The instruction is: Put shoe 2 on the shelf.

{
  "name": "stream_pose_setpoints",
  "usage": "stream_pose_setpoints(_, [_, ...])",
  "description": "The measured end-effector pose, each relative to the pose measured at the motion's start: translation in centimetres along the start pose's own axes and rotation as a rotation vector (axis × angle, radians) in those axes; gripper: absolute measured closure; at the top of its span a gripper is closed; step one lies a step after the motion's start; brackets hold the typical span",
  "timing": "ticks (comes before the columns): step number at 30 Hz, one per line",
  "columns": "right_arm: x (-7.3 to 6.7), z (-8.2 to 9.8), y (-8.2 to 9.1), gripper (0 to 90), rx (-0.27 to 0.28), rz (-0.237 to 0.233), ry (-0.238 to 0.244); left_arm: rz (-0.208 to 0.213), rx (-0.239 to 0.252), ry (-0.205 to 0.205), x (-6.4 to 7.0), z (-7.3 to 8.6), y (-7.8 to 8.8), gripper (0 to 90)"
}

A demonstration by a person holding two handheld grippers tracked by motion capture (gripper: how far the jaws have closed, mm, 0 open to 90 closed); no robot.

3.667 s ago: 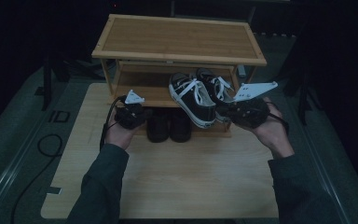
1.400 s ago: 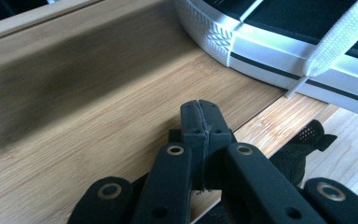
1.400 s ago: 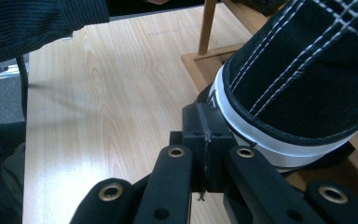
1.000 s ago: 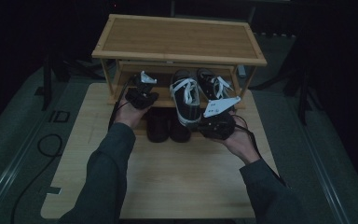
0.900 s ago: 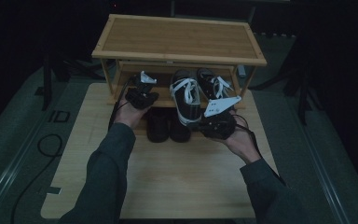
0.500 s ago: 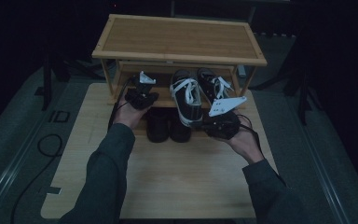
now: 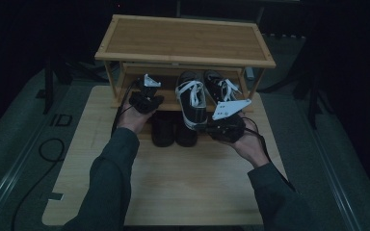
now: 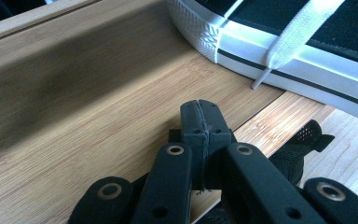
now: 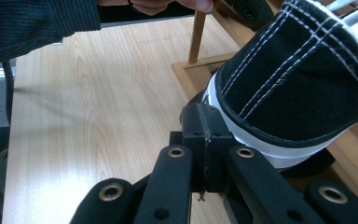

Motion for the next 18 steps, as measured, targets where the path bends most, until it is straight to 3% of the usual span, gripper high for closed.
stream_pose_setpoints(8, [-0.01,0.26,-0.6,90.0,0.03,-0.009,0.001,-0.004,-0.009,-0.017,0.07,-0.09,0.0,90.0])
stream_pose_setpoints(9, [0.03,0.41,-0.64,90.0,0.035,-0.012,0.0,-0.011,-0.027,-0.039,-0.06,-0.11,0.12,90.0])
stream_pose_setpoints(10, [-0.01,0.49,-0.69,90.0,0.027,-0.013,0.002,-0.009,-0.01,-0.017,0.12,-0.11,0.0,90.0])
stream_pose_setpoints(12, [-0.05,0.51,-0.81,90.0,0.016,-0.007,0.011,-0.008,-0.013,-0.022,0.09,-0.14,0.0,90.0])
stream_pose_setpoints(15, [0.19,0.19,-0.56,90.0,0.044,0.015,0.0,-0.008,-0.013,-0.017,0.11,-0.15,-0.01,90.0])
stream_pose_setpoints(18, [0.24,-0.24,-0.99,90.0,0.02,0.007,0.017,-0.007,-0.014,-0.014,0.06,-0.15,0.0,90.0])
Point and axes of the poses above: each handheld gripper's, and its own axes: y roughly backward along the jaws, z roughly out of its underside, x roughly to its right, the point moved 2 cm from there along -y, roughly forward along the jaws, and after that the axes turned 8 degrees about y, right-handed, at the moved point
